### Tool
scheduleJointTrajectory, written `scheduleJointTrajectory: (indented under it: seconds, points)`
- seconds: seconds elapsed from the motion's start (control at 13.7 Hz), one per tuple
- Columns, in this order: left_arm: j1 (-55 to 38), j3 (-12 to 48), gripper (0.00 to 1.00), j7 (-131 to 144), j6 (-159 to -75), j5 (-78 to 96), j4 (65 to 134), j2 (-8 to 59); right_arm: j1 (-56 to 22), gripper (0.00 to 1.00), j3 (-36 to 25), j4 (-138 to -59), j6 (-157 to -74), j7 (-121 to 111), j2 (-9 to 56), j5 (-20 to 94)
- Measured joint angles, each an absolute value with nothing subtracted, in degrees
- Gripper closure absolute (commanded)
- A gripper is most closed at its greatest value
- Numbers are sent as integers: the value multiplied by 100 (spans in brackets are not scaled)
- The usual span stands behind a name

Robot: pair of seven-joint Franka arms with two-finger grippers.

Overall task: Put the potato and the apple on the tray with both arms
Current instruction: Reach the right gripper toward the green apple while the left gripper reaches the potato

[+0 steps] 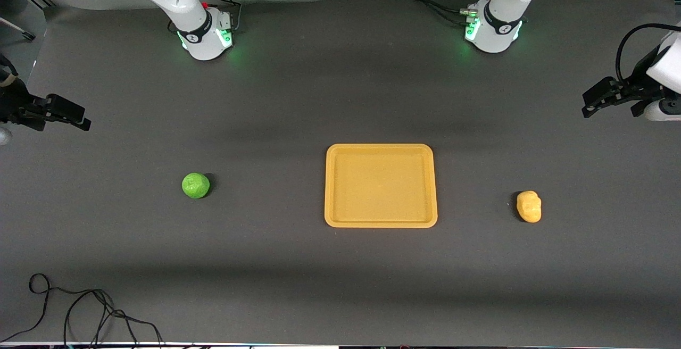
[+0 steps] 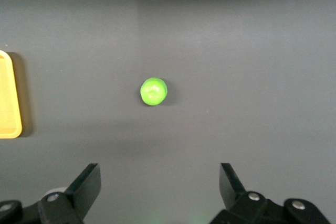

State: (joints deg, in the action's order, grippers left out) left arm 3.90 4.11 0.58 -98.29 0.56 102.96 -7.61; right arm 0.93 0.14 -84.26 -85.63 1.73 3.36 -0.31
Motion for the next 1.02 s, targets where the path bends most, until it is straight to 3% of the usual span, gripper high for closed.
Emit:
scheduleJointTrajectory:
  seconds: [1.02]
  points:
    - [392, 411, 0, 28, -9799, 57, 10294, -741, 61, 0, 34, -8505, -8579, 173, 459, -74]
